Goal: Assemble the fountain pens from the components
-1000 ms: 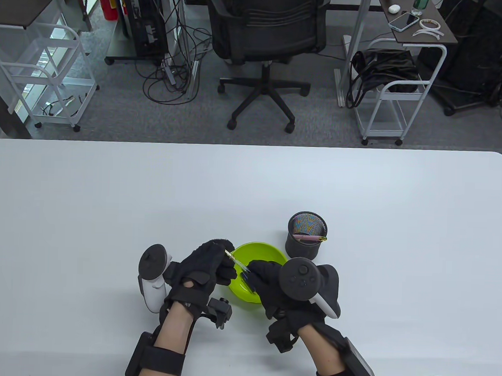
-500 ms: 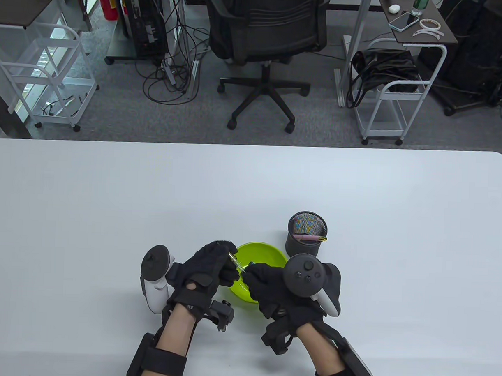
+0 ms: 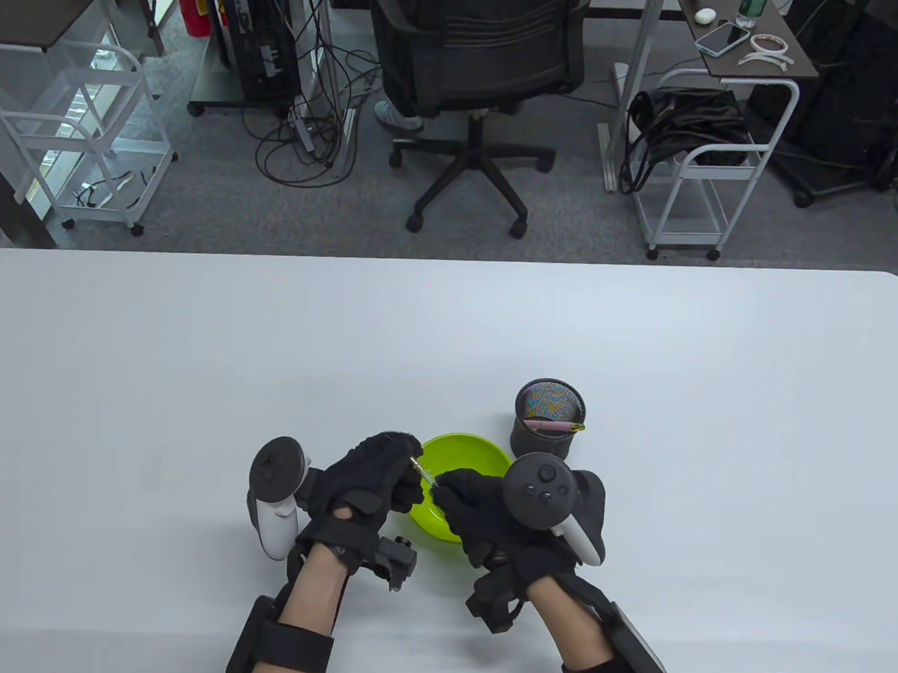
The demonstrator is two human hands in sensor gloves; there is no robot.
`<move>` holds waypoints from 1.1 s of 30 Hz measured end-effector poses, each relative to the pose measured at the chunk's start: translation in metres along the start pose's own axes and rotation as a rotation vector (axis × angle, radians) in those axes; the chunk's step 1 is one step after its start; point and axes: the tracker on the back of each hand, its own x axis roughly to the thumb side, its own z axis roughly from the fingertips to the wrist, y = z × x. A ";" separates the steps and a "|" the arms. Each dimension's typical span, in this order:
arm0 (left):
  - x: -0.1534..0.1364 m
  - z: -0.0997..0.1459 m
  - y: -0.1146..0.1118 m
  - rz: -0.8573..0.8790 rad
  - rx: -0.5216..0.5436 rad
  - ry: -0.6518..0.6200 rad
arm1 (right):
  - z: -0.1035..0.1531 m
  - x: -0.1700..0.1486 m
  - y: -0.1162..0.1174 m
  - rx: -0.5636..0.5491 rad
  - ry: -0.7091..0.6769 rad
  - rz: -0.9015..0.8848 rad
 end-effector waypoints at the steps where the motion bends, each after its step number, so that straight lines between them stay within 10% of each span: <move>1: 0.000 0.000 0.002 -0.012 0.014 -0.002 | 0.000 -0.001 -0.001 -0.006 0.002 0.009; 7: -0.001 0.001 0.025 0.048 0.128 0.005 | -0.005 -0.005 -0.005 -0.088 0.122 0.143; 14: -0.003 0.003 0.040 0.049 0.203 0.011 | -0.053 -0.009 0.033 0.221 0.378 0.630; 33: -0.003 0.002 0.052 0.087 0.227 0.010 | -0.083 -0.015 0.063 0.297 0.456 0.749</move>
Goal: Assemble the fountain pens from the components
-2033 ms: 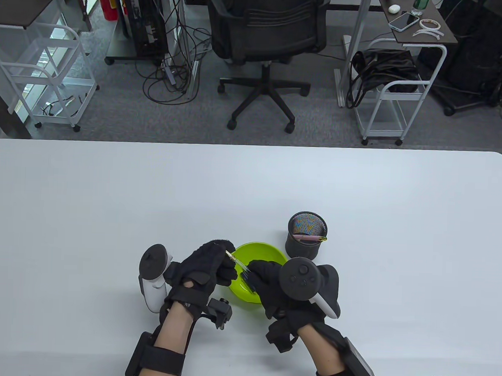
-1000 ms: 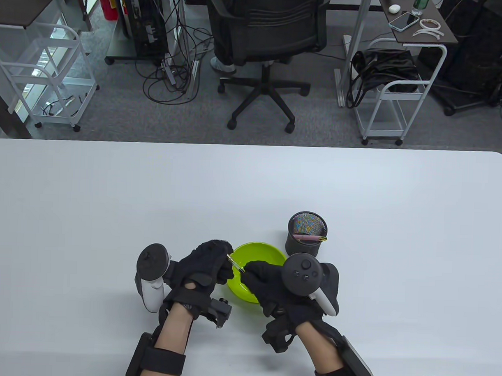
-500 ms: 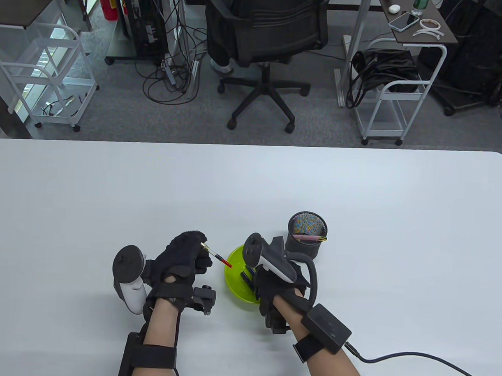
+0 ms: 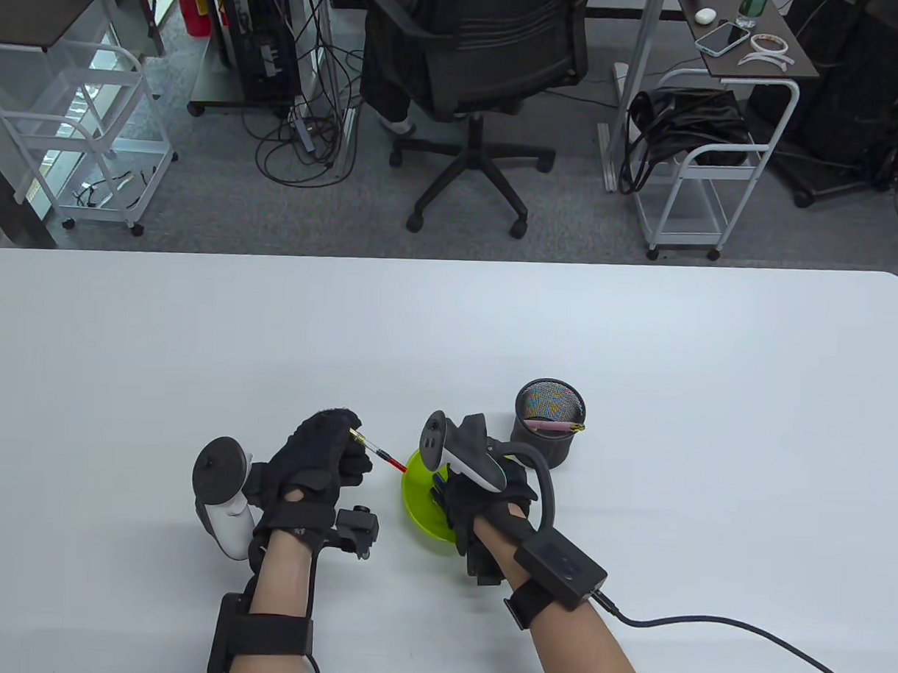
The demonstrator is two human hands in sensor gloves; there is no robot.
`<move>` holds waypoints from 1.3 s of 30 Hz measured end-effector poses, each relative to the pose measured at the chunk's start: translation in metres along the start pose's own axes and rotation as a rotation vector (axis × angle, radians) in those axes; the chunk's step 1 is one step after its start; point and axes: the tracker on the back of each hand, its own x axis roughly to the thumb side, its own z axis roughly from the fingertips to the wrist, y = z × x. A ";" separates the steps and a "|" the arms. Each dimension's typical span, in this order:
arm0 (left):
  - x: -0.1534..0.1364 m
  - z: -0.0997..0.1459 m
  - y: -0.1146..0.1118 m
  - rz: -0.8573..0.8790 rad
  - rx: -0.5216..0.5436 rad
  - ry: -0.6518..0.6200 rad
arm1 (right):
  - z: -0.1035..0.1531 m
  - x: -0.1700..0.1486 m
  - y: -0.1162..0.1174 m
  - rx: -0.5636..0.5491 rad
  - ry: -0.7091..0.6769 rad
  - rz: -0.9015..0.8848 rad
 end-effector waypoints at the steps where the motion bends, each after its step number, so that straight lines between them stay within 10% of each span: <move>1: 0.000 0.000 0.000 0.001 -0.001 -0.001 | -0.001 0.000 0.001 0.012 0.001 0.007; 27: 0.000 -0.001 -0.002 -0.025 -0.025 -0.007 | -0.010 -0.010 0.002 0.052 0.004 -0.059; 39: -0.001 -0.002 -0.002 -0.036 -0.021 -0.004 | 0.046 -0.038 -0.035 -0.222 -0.217 -0.378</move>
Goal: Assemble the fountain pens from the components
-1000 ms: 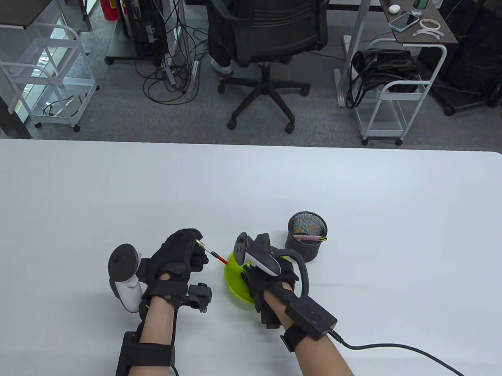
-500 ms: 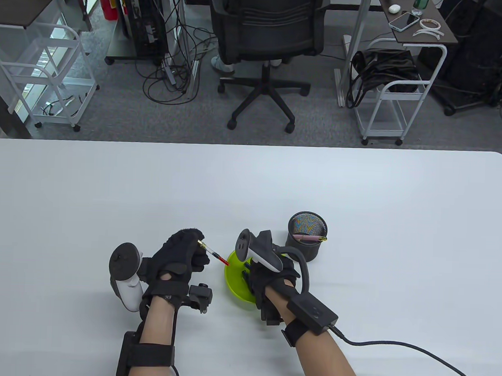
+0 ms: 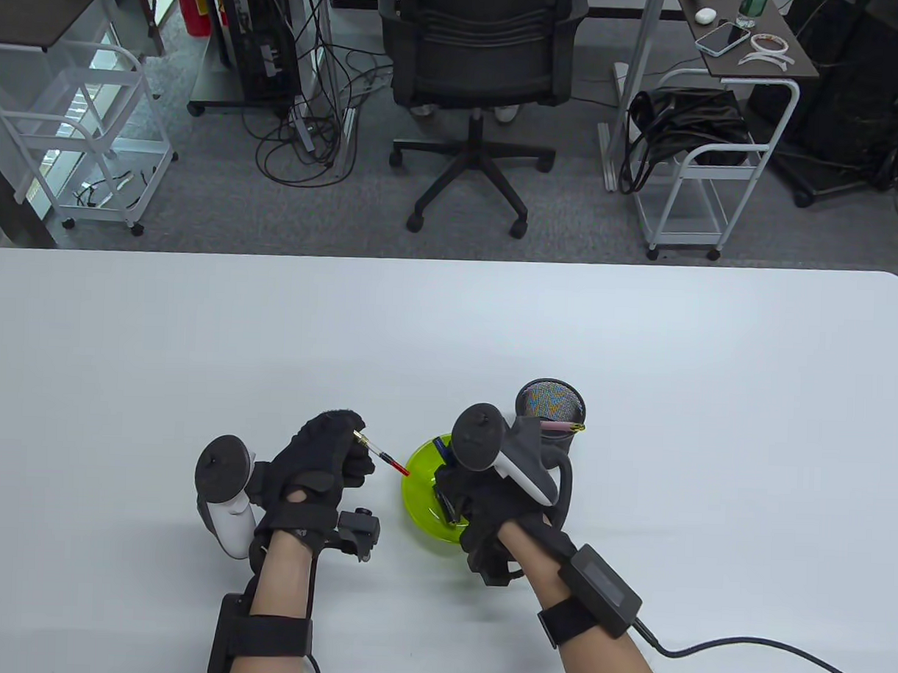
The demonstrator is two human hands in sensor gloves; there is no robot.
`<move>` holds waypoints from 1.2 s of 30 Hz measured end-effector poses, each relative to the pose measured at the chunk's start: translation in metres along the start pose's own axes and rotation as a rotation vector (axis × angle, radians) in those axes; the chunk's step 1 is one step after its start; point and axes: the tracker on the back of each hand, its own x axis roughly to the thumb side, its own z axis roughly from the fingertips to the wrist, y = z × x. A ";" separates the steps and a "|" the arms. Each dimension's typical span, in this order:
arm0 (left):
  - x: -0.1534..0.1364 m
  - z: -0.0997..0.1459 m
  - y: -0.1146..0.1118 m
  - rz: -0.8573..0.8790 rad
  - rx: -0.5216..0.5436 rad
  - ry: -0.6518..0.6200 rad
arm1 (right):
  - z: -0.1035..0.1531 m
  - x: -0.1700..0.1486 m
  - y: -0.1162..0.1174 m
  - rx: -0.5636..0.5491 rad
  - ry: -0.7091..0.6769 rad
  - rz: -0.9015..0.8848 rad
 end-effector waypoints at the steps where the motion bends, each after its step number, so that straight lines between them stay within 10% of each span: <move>1: 0.000 0.000 0.000 -0.003 -0.001 0.001 | 0.007 -0.002 -0.002 -0.039 -0.028 -0.021; 12: -0.015 -0.004 -0.007 0.209 -0.081 0.070 | 0.043 -0.009 -0.003 -0.070 -0.205 -0.125; 36: -0.013 0.002 -0.033 0.026 -0.172 0.045 | 0.057 -0.009 -0.010 -0.173 -0.247 -0.099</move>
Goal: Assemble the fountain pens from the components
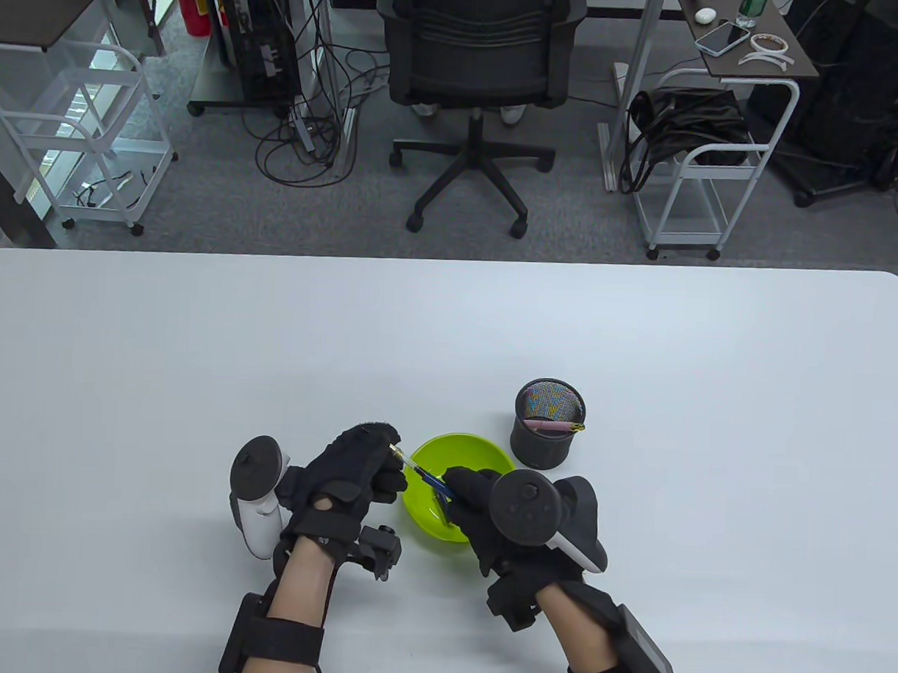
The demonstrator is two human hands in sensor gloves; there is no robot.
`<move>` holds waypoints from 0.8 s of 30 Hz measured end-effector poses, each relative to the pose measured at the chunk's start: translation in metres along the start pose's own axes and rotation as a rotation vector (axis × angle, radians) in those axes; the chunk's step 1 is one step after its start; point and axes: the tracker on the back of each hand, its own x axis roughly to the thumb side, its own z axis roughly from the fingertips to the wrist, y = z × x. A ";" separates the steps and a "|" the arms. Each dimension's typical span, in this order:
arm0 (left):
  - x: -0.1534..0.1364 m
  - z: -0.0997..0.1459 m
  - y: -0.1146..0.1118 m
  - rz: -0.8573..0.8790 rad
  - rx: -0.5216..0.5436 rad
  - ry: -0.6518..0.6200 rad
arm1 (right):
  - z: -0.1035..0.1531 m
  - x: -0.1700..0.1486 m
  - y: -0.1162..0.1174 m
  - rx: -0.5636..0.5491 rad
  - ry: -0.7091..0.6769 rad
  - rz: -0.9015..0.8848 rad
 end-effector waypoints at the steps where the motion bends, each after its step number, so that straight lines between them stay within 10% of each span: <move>1: 0.000 0.000 -0.001 -0.006 0.007 0.000 | 0.001 -0.001 -0.001 -0.015 0.007 0.005; 24: 0.000 -0.002 -0.017 0.044 -0.150 -0.070 | 0.004 -0.019 -0.022 -0.090 0.052 -0.446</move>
